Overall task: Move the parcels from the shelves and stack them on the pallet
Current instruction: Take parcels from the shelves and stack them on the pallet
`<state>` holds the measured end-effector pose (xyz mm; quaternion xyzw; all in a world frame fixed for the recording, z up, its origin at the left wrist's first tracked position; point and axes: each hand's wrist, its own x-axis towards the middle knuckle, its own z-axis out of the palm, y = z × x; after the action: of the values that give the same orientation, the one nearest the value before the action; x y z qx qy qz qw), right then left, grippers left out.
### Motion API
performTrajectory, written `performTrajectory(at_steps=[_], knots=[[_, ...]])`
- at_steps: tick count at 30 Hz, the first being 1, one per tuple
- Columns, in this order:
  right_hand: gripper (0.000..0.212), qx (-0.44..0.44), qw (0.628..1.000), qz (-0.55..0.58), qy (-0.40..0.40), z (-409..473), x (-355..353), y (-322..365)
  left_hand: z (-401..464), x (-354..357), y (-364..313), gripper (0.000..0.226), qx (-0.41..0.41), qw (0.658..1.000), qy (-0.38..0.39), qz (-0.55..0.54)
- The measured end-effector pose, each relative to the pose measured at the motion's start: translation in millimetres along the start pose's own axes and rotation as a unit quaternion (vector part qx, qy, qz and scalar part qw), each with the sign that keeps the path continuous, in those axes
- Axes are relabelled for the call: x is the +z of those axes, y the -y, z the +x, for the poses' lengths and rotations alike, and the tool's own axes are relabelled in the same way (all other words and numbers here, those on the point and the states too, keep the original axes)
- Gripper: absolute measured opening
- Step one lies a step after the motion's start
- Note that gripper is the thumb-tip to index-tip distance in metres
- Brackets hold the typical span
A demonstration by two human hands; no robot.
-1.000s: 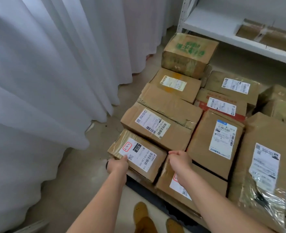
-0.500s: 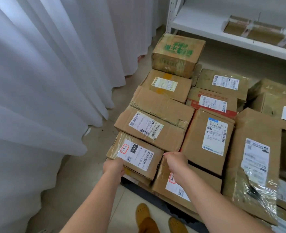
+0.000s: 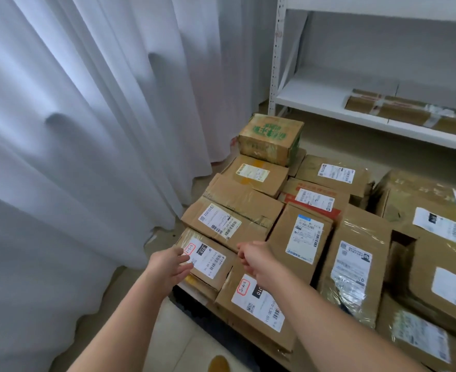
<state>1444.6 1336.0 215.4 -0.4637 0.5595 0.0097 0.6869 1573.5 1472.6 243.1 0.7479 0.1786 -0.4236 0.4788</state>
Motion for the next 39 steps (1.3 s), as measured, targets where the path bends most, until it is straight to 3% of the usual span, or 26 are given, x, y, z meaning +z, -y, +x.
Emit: performTrajectory(at_steps=[9, 13, 19, 24, 30, 39], knots=[[0.023, -0.03, 0.999, 0.023, 0.016, -74, -68, -6, -108, 23, 17, 0.025, 0.052, 0.999, 0.008, -0.011], [0.019, -0.047, 0.997, 0.061, -0.009, -110, -117, -19, -150, 46, 23, 0.023, 0.085, 0.996, 0.012, 0.011], [0.013, -0.047, 0.99, 0.116, -0.068, -161, -212, -72, -212, 100, 65, 0.02, 0.107, 0.989, 0.081, 0.057], [0.02, -0.035, 0.983, 0.148, -0.103, -203, -294, -112, -260, 149, 100, 0.02, 0.096, 0.985, 0.118, 0.083], [0.021, -0.033, 0.964, 0.205, -0.167, -242, -389, -135, -310, 233, 114, 0.021, 0.117, 0.972, 0.16, 0.125], [0.019, -0.064, 0.943, 0.289, -0.151, -285, -551, -167, -402, 413, 153, 0.014, 0.151, 0.954, 0.192, 0.173]])
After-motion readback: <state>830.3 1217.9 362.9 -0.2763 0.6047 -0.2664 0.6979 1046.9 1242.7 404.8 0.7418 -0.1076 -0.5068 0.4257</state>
